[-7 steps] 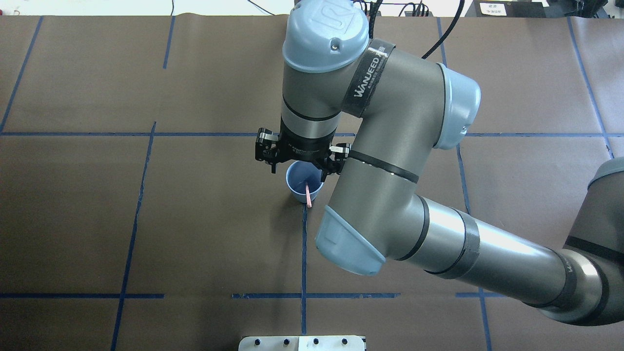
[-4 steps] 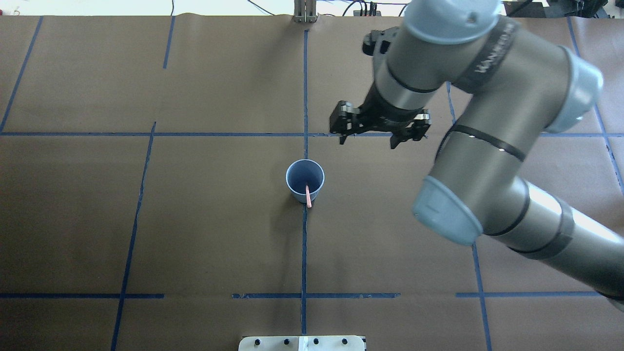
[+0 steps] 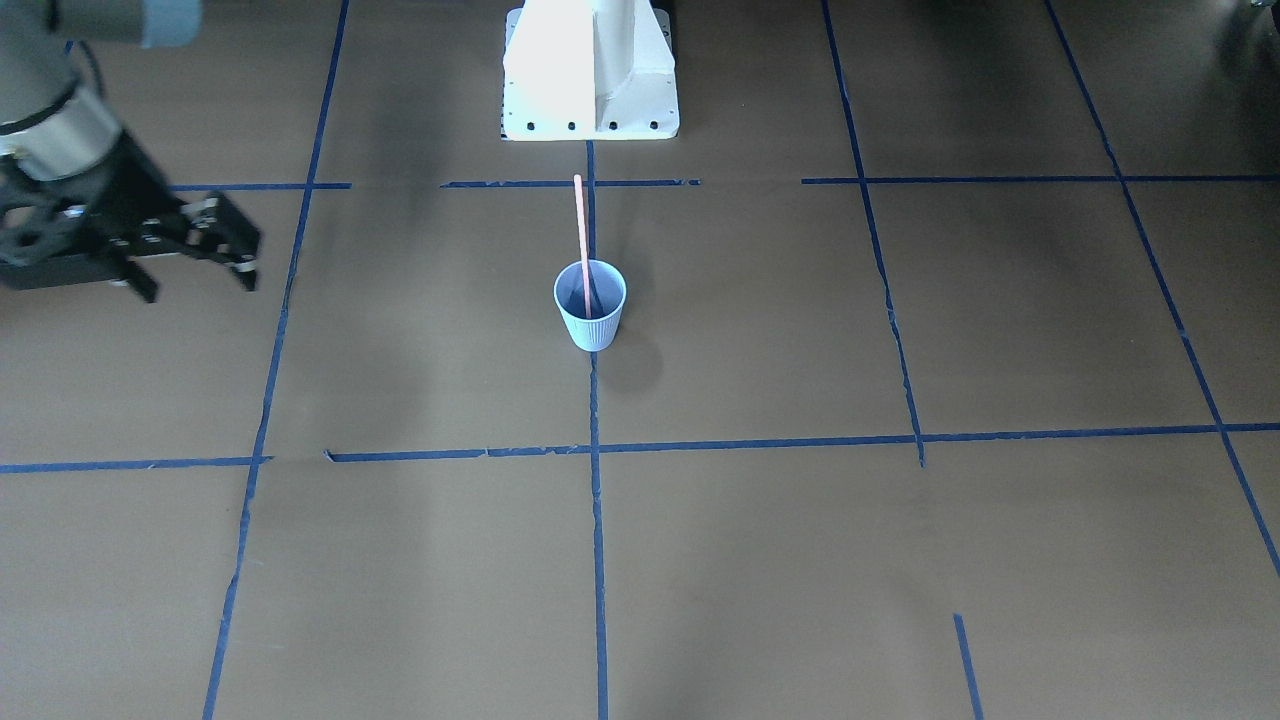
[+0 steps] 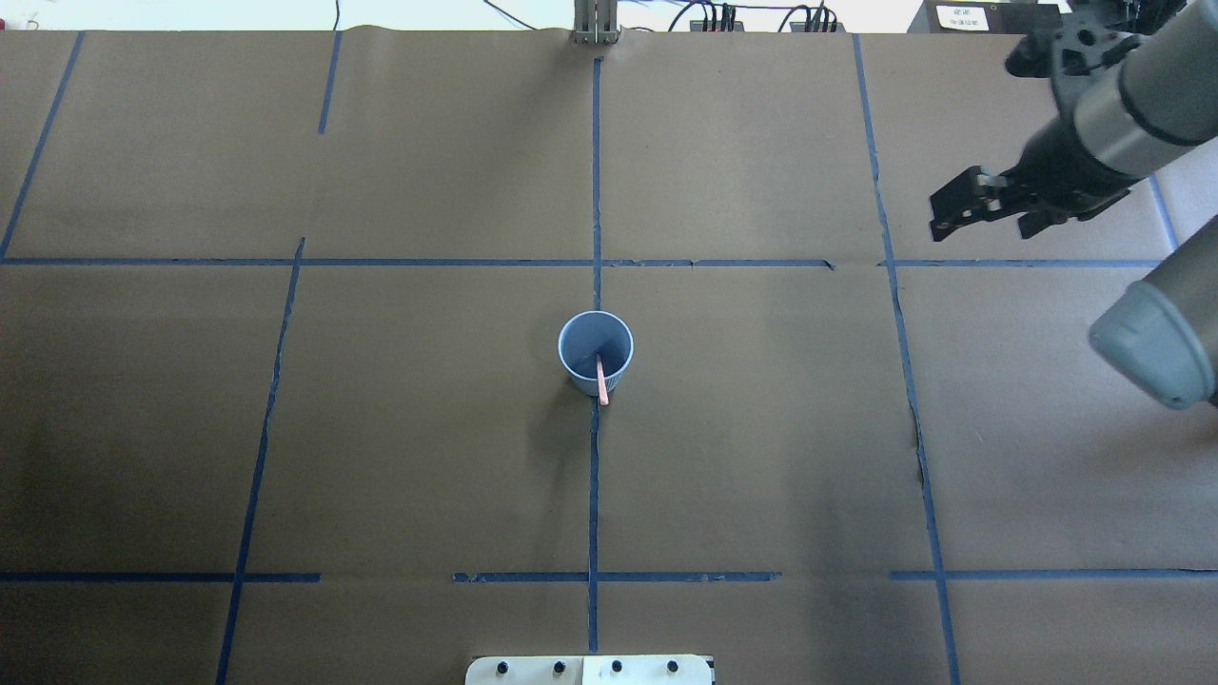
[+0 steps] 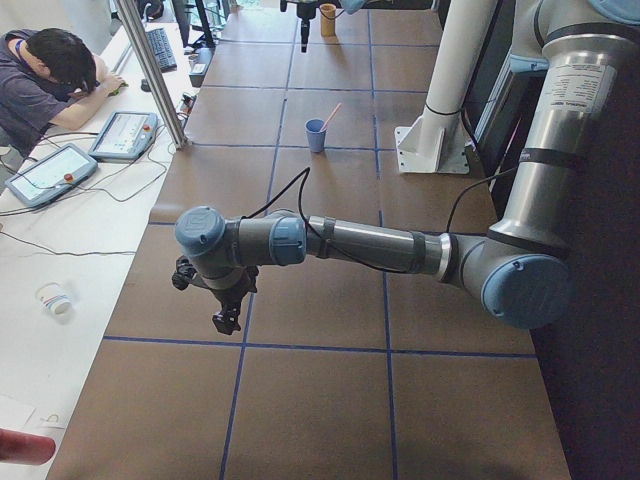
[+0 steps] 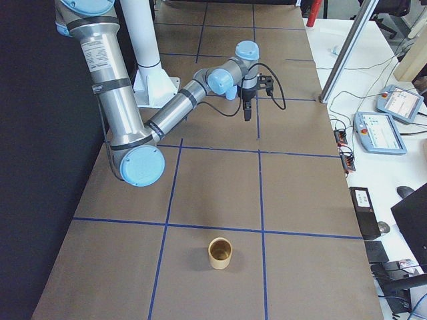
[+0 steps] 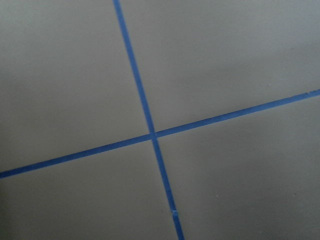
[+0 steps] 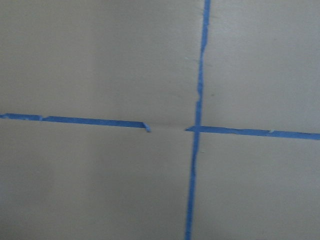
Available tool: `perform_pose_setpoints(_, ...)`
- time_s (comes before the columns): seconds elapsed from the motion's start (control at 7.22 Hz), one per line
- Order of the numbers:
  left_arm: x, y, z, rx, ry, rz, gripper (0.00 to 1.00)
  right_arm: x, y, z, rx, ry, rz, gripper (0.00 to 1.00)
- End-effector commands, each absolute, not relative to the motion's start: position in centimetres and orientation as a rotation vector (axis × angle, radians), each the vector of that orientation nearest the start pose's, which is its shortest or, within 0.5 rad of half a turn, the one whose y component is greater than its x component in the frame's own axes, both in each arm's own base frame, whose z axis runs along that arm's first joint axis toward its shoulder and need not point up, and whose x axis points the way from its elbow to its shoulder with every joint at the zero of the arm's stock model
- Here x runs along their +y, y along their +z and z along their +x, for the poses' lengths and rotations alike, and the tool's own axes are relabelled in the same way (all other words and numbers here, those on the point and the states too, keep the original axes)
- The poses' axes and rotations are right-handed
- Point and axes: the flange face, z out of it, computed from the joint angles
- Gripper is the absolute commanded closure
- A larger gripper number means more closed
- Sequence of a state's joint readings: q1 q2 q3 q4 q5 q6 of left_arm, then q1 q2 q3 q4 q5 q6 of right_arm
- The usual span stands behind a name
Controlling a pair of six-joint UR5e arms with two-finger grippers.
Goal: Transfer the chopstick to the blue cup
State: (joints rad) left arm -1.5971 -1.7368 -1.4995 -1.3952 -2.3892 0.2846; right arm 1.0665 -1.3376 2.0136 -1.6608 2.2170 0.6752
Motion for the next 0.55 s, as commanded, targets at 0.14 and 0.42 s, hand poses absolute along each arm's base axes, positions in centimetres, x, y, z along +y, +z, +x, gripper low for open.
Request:
perform_pose_setpoints(0.14, -51.2, 66.4, -7.6, 0.814, 0.175, 0.079, 0.0, -51.9, 48.4, -4.7, -0.819, -0.114, 0.104, 0.0)
perform_pose_setpoints(0.42, -50.3, 66.7, -7.5, 0.815, 0.068, 0.045, 0.0, -52.4, 50.8, -1.1, -0.813, -0.041, 0.091, 0.0)
